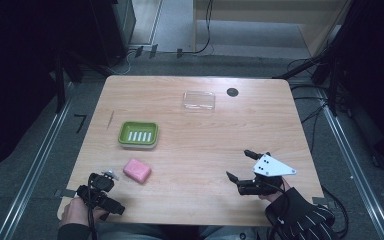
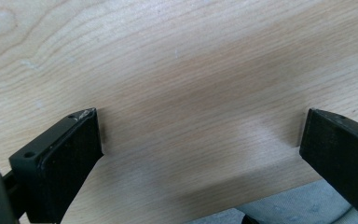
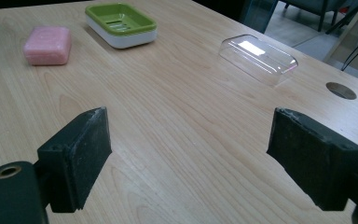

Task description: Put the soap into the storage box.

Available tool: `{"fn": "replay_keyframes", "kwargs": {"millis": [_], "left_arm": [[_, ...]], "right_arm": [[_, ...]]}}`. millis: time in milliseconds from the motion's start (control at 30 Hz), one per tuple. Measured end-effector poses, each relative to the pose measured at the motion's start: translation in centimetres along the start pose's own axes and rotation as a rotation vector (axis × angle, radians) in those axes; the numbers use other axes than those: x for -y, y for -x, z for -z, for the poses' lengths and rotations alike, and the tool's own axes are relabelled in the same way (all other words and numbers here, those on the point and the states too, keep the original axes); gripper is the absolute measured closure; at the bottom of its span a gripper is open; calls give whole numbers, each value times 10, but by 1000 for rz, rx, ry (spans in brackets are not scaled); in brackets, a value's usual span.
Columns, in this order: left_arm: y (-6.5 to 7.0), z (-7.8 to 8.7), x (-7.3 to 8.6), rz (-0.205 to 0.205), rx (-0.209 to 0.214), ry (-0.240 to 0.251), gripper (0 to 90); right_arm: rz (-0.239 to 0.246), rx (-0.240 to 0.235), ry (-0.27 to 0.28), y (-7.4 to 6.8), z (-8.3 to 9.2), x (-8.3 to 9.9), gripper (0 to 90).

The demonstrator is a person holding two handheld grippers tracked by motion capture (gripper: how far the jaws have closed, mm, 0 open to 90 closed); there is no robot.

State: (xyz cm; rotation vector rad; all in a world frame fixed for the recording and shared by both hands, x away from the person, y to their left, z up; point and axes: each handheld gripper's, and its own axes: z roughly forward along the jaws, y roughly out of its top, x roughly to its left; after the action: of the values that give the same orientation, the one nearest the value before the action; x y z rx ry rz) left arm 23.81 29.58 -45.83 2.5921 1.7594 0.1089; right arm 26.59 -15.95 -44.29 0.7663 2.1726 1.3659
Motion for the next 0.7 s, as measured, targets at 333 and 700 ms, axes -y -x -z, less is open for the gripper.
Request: {"fn": "replay_keyframes", "kwargs": {"millis": [333,700], "left_arm": [[2,3,-2,-2,13,6,0],[8,6,-12,-28,14,7,0]], "right_arm": [[10,-3,-8,-1,-2,-1,138],[7,-2,-11,-1,-1,0,138]]}}
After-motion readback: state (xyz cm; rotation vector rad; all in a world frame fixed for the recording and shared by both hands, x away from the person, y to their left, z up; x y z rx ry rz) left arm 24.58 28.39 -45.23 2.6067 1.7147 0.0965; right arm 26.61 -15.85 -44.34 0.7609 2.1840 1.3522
